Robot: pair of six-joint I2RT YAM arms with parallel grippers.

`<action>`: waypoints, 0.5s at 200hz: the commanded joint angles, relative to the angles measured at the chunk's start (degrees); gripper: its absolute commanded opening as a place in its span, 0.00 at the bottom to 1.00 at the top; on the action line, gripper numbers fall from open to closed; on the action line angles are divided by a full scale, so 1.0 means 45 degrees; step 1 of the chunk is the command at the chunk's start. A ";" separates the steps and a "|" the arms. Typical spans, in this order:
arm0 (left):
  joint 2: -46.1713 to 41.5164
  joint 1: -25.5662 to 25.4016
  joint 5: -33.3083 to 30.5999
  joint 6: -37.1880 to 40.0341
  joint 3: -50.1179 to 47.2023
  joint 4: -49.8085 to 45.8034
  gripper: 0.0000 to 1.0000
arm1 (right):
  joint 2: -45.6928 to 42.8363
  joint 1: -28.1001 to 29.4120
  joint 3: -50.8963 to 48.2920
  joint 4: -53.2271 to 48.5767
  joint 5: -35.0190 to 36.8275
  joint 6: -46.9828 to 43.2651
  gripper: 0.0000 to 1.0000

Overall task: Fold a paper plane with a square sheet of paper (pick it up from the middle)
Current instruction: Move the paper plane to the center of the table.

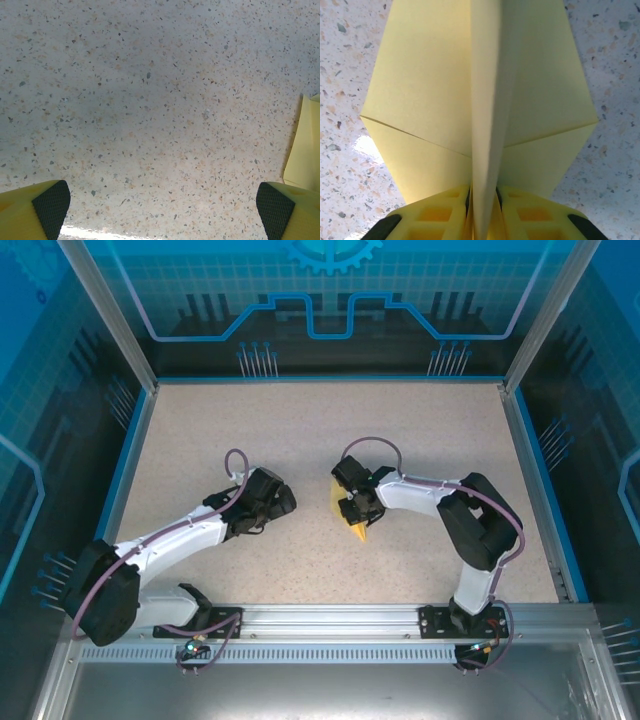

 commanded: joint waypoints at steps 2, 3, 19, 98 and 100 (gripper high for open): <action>-0.0020 0.0059 -0.0394 -0.0193 0.0236 -0.0419 0.99 | 0.0416 0.0025 0.0174 0.0023 -0.0003 0.0179 0.20; -0.0017 0.0057 -0.0390 -0.0194 0.0241 -0.0419 0.99 | 0.0429 0.0025 0.0166 0.0023 0.0005 0.0181 0.20; -0.0034 0.0057 -0.0431 -0.0219 0.0231 -0.0490 0.99 | 0.0538 0.0023 0.0001 0.0127 -0.0005 0.0309 0.19; 0.0121 0.0059 -0.0677 -0.0256 0.0517 -0.1389 0.99 | -0.0222 0.0036 0.0722 -0.0072 0.0654 0.0886 0.09; 0.0137 0.0056 -0.0698 -0.0259 0.0534 -0.1434 0.99 | -0.0188 0.0029 0.0858 -0.0084 0.0666 0.0886 0.09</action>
